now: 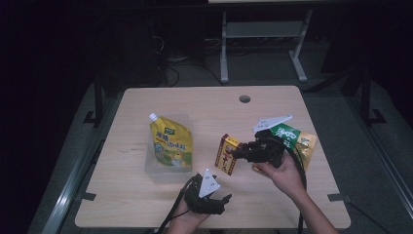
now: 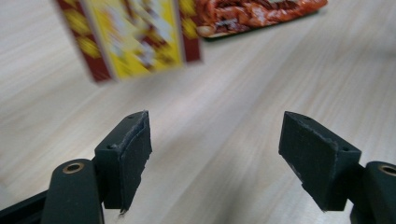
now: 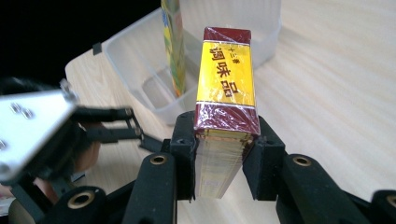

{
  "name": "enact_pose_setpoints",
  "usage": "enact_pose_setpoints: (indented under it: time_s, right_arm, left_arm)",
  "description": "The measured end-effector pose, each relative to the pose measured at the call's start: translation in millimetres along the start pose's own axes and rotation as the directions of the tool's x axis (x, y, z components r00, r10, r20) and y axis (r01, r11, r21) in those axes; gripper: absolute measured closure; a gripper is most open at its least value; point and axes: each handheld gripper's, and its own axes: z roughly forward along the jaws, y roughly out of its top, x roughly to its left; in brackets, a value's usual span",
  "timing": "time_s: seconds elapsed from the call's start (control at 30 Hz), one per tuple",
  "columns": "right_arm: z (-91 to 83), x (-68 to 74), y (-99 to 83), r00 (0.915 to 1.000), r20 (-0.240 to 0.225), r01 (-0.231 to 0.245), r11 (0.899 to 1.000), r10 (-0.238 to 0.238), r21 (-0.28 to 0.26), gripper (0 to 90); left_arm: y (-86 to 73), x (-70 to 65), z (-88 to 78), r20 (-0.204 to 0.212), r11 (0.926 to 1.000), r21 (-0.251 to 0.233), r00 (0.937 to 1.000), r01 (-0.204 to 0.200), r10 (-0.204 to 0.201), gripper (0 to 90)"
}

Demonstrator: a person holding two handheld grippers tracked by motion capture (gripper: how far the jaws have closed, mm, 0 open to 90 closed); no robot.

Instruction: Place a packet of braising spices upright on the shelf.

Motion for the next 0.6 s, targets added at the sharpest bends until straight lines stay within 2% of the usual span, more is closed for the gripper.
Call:
enact_pose_setpoints:
  time_s: [0.13, 0.33, 0.43, 0.6]
  right_arm:
    - [-3.9, 2.7, 13.4, 0.9988, -0.003, 0.048, 0.999, -0.048, -0.011, 67.3]
    - [-4.9, 12.3, 32.0, 0.9935, -0.045, 0.103, 0.994, -0.104, -0.019, 67.3]
    - [-2.4, 16.4, 40.3, 0.9875, -0.065, 0.142, 0.99, -0.143, -0.021, 67.2]
    - [1.5, 23.9, 52.9, 0.9769, -0.114, 0.179, 0.984, -0.181, -0.025, 67.2]
  left_arm:
    - [-0.3, -1.9, 1.5, 0.022, 1.0, 0.007, 0.9998, -0.005, 0.005, 24.0]
    - [-0.4, -3.7, 3.2, 0.04, 1.0, 0.007, 0.9992, -0.006, 0.006, 22.8]
    - [-1.0, -5.9, 4.3, 0.047, 1.0, 0.002, 0.9989, 0.002, -0.002, 21.7]
    - [-0.9, -6.0, 4.2, 0.046, 0.9999, 0.007, 0.9989, -0.015, 0.015, 21.4]
